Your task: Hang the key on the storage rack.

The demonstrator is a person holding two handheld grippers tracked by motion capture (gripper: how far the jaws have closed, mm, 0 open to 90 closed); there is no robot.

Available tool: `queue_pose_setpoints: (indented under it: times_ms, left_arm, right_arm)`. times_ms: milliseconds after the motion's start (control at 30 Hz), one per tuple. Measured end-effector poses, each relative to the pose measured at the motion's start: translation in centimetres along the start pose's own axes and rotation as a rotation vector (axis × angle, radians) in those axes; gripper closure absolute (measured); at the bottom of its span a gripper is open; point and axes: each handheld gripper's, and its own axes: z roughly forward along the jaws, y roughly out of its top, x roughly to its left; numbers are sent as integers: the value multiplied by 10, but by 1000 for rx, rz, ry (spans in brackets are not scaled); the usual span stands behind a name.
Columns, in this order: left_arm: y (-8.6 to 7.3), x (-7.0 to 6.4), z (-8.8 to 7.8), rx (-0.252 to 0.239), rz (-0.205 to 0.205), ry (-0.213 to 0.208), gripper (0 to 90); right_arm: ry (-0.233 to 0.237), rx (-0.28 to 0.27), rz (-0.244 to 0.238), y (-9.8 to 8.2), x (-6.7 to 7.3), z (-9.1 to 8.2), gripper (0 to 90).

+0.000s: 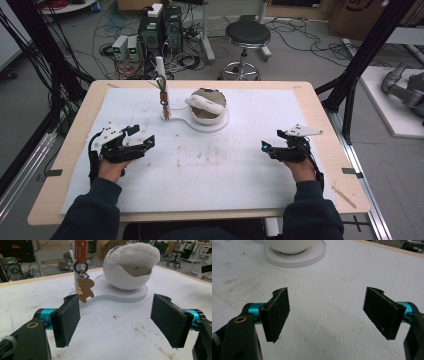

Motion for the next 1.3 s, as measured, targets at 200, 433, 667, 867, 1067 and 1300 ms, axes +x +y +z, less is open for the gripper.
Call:
queue_pose_setpoints:
  times_ms: [200, 433, 667, 867, 1067, 1300]
  left_arm:
    - [-1, 0, 0, 12, 11, 12, 232]
    - [-3, -2, -2, 18, 24, 12, 232]
    - [-5, 4, -5, 16, 1, 23, 232]
    - [-7, 7, -6, 13, -13, 32, 232]
    - [-7, 8, -7, 15, -18, 34, 232]
    - [-7, 9, -7, 20, -17, 36, 232]
  right_arm:
    - [-8, -12, 6, -3, -1, -6, 215]
    - [-22, -16, 6, -4, 0, -10, 215]
    - [-25, -21, 0, -3, 2, -11, 215]
    - [-25, -13, -2, -4, 2, -10, 216]
    - [-21, -13, -2, -4, 3, -9, 215]
    - [-20, -13, -5, -4, 2, -8, 216]
